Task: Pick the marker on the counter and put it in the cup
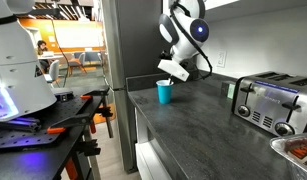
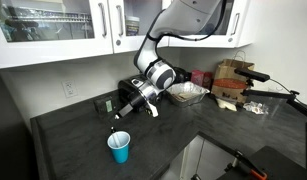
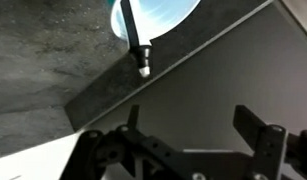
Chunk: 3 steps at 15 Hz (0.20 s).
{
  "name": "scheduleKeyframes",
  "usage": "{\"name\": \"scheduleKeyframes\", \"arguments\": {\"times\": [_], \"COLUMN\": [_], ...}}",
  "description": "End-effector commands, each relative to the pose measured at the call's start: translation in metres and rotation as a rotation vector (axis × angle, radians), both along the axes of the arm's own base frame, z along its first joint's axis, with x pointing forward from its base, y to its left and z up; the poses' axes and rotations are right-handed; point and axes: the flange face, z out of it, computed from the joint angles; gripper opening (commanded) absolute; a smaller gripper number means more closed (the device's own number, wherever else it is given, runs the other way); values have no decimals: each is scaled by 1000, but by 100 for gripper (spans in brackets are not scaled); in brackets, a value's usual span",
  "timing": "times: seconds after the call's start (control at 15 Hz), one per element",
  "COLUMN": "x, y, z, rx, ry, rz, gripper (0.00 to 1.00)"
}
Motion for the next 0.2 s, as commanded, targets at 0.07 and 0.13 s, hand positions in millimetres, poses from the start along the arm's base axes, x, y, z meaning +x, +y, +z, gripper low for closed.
{"name": "scheduleKeyframes", "arguments": {"times": [0.07, 0.13], "x": [-18, -19], "y": [6, 7], "z": [27, 28], "rx": [-178, -206], "ry": [120, 156], "rz": [-108, -137], "gripper": [100, 100]}}
